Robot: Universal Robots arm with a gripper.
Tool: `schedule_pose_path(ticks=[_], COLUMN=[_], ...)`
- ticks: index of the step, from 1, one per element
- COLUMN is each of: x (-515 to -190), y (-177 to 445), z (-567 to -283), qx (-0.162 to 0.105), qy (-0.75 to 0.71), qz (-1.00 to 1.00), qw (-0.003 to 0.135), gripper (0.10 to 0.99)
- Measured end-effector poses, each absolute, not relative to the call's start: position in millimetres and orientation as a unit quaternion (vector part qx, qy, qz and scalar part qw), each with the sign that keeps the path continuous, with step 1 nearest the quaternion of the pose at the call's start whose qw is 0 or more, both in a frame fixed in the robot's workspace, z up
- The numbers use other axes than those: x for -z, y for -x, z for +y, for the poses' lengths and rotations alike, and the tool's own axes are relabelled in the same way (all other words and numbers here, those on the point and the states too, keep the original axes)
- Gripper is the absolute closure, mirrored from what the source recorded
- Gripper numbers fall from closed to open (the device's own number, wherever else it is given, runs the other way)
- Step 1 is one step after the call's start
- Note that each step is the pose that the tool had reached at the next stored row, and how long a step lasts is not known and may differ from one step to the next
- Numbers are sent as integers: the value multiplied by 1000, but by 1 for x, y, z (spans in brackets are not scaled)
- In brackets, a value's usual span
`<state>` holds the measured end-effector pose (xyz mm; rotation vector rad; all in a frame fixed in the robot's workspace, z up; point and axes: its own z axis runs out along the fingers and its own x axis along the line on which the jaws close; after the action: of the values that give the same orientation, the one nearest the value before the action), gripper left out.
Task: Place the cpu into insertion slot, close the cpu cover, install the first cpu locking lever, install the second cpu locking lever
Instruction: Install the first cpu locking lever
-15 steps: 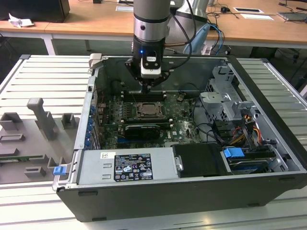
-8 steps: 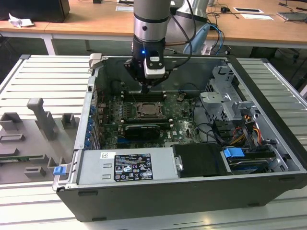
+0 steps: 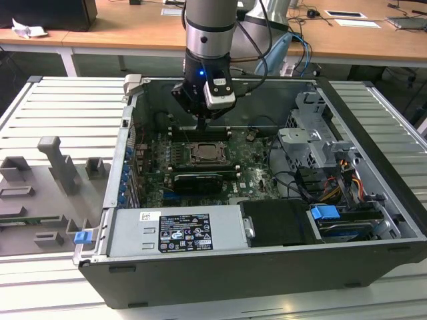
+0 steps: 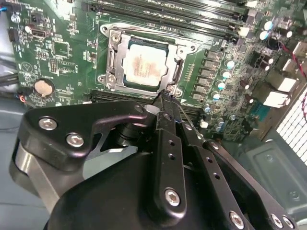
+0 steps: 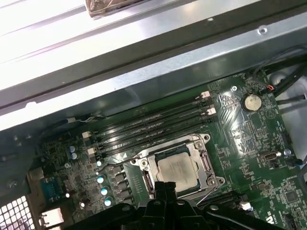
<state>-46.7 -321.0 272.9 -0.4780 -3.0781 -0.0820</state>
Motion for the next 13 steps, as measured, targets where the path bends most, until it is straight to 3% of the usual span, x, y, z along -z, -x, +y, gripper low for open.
schedule_pose_path(ticks=[13], x=[-273], y=[47], z=[-321], qx=[25], qy=[74], qz=[-997], qw=[15], gripper=[980])
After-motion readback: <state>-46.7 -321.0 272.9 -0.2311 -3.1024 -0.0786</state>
